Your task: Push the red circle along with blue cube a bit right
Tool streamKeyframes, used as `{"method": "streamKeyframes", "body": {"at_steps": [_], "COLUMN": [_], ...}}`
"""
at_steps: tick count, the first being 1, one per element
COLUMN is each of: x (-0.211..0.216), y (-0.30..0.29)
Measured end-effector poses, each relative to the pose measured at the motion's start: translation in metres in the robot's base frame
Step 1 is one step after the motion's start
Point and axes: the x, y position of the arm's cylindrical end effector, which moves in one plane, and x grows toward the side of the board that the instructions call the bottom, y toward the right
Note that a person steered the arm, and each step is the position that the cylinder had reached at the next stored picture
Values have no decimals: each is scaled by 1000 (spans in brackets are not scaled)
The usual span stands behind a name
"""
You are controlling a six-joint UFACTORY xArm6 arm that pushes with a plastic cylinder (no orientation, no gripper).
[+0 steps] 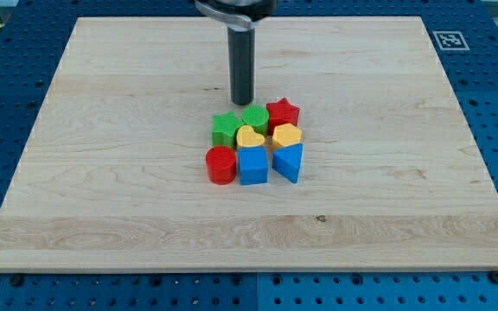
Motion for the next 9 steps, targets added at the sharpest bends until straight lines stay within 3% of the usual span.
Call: {"method": "streamKeyframes", "body": {"at_steps": [2, 5, 6, 9], "x": [1, 68, 91, 119], "y": [-68, -133, -135, -22]}}
